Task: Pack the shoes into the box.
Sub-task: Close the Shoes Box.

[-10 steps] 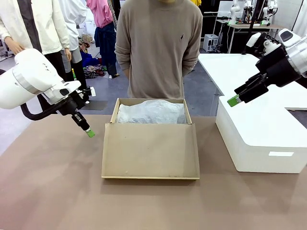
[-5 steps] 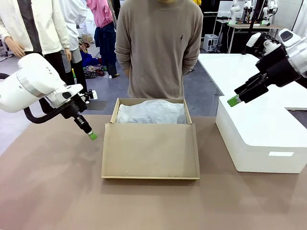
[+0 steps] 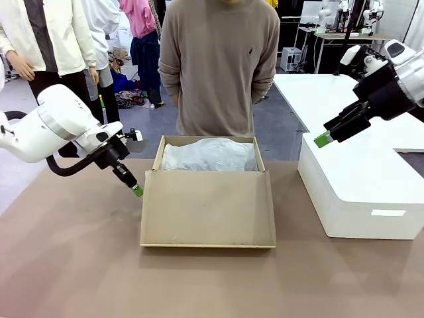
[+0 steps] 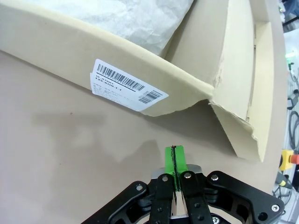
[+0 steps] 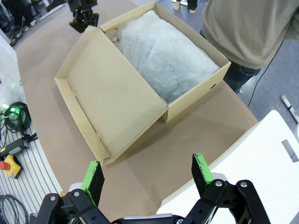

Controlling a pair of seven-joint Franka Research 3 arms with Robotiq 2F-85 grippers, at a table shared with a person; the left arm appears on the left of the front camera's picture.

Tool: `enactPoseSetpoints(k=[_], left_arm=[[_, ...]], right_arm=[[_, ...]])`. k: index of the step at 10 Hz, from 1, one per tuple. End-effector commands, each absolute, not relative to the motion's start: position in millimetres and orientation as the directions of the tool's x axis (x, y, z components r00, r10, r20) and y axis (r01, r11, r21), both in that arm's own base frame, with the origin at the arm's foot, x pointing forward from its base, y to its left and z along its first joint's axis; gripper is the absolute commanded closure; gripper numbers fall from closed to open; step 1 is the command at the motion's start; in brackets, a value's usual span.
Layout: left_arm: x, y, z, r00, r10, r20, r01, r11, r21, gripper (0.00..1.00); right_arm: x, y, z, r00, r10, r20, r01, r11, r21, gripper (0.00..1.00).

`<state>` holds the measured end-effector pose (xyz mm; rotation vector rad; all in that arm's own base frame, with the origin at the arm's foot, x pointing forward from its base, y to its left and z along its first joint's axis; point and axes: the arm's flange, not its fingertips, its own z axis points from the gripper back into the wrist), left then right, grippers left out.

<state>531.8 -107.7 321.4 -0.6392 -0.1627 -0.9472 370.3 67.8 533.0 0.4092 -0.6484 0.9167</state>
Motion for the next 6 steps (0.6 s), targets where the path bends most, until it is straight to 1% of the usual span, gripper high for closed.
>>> enactPoseSetpoints(k=[1, 6], left_arm=[[534, -105, 315, 0.583, -0.688, 0.432, 0.800, 0.395, -0.451, 1.00], [534, -112, 302, 0.615, -0.656, 0.437, 0.772, 0.389, -0.502, 1.00]], right_arm=[[374, 67, 533, 0.425, 0.584, 0.692, -0.840, 0.540, 0.061, 0.00], [374, 67, 533, 0.425, 0.584, 0.692, -0.840, 0.540, 0.061, 0.00]])
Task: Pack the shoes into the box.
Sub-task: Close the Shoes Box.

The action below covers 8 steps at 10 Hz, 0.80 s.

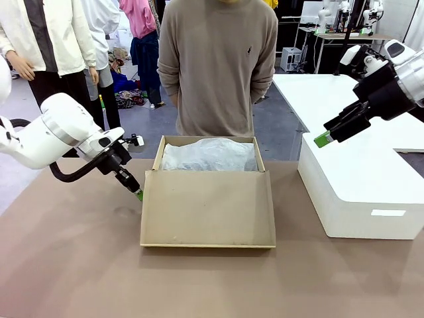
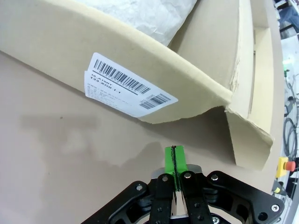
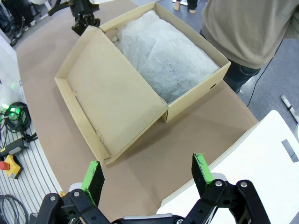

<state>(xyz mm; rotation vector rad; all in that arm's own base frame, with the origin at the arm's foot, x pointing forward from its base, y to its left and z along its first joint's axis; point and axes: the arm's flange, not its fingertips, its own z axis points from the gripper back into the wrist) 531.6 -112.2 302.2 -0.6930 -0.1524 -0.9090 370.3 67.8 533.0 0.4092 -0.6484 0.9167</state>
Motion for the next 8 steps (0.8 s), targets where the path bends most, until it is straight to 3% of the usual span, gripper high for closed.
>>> enactPoseSetpoints(k=[1, 8], left_arm=[[533.9, -114.6, 299.9, 0.619, -0.652, 0.437, 0.768, 0.387, -0.511, 1.00], [534.5, -124.4, 290.9, 0.638, -0.618, 0.459, 0.745, 0.346, -0.570, 1.00]], right_arm=[[373.9, 67.3, 532.8, 0.425, 0.584, 0.692, -0.840, 0.540, 0.061, 0.00], [373.9, 67.3, 532.8, 0.425, 0.584, 0.692, -0.840, 0.540, 0.061, 0.00]])
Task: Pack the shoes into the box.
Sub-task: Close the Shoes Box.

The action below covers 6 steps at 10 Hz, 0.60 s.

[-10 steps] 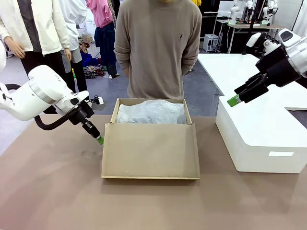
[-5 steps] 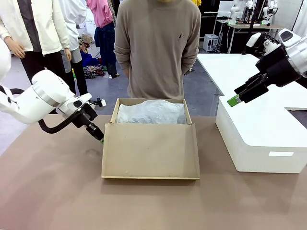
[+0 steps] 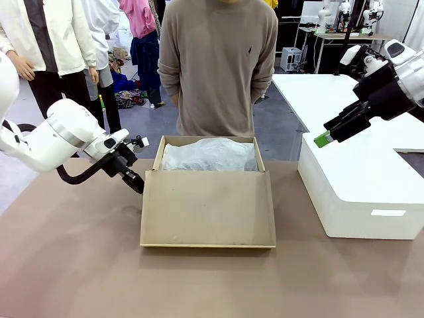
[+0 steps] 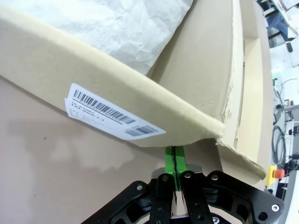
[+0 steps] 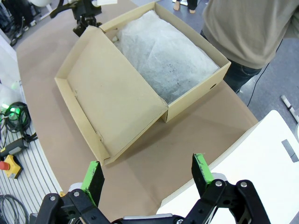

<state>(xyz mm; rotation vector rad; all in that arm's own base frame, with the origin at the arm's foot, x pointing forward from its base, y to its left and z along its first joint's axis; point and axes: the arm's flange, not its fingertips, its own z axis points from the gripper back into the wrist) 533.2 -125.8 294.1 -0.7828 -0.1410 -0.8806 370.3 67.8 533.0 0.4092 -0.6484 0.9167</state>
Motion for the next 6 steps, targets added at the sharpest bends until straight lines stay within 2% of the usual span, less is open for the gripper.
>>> enactPoseSetpoints(k=[1, 6], left_arm=[[534.5, -125.0, 289.3, 0.643, -0.612, 0.461, 0.740, 0.339, -0.581, 1.00], [534.7, -129.4, 285.1, 0.656, -0.575, 0.489, 0.722, 0.289, -0.628, 1.00]], right_arm=[[373.9, 67.3, 532.8, 0.425, 0.584, 0.692, -0.840, 0.540, 0.061, 0.00], [373.9, 67.3, 532.8, 0.425, 0.584, 0.692, -0.840, 0.540, 0.061, 0.00]])
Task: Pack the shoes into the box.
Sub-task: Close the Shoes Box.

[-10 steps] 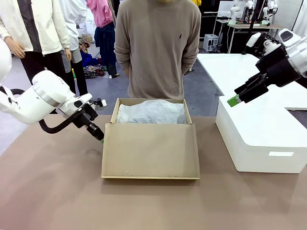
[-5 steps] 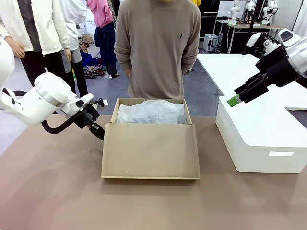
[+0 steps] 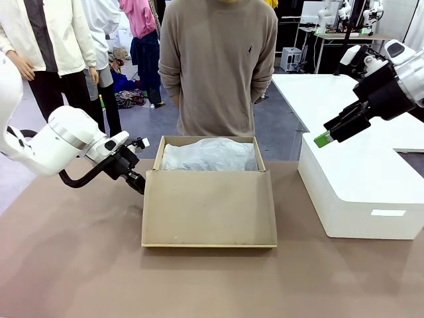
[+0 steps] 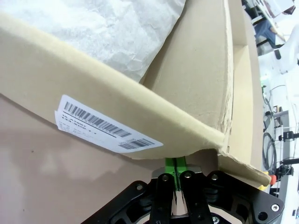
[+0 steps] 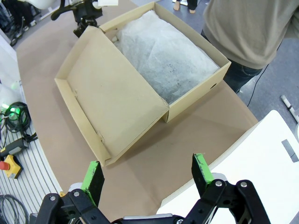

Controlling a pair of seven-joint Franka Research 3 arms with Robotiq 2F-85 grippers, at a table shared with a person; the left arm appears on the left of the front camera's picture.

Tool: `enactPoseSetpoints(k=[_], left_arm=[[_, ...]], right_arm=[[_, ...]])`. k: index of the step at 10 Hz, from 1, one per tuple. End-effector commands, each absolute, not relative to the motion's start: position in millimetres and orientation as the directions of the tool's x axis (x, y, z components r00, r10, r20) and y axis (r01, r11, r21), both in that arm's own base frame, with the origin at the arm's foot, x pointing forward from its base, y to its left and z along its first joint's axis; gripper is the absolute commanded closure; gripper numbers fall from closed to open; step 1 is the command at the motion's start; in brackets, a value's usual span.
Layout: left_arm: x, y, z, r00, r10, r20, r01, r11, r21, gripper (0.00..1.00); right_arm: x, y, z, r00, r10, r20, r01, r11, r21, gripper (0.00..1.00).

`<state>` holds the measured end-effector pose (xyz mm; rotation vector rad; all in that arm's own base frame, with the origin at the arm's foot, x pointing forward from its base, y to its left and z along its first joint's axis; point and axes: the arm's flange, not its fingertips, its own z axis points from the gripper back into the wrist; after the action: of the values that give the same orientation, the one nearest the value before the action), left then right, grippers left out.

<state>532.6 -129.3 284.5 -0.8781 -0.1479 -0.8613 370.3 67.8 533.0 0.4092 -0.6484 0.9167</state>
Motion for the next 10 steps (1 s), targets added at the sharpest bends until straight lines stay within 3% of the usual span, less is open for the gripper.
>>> enactPoseSetpoints(k=[1, 10], left_arm=[[534.9, -128.6, 286.6, 0.656, -0.564, 0.501, 0.721, 0.272, -0.638, 1.00], [536.6, -128.5, 279.4, 0.734, -0.404, 0.546, 0.639, 0.136, -0.757, 1.00]], right_arm=[[373.9, 67.3, 532.8, 0.425, 0.584, 0.692, -0.840, 0.540, 0.061, 0.00], [373.9, 67.3, 532.8, 0.425, 0.584, 0.692, -0.840, 0.540, 0.061, 0.00]])
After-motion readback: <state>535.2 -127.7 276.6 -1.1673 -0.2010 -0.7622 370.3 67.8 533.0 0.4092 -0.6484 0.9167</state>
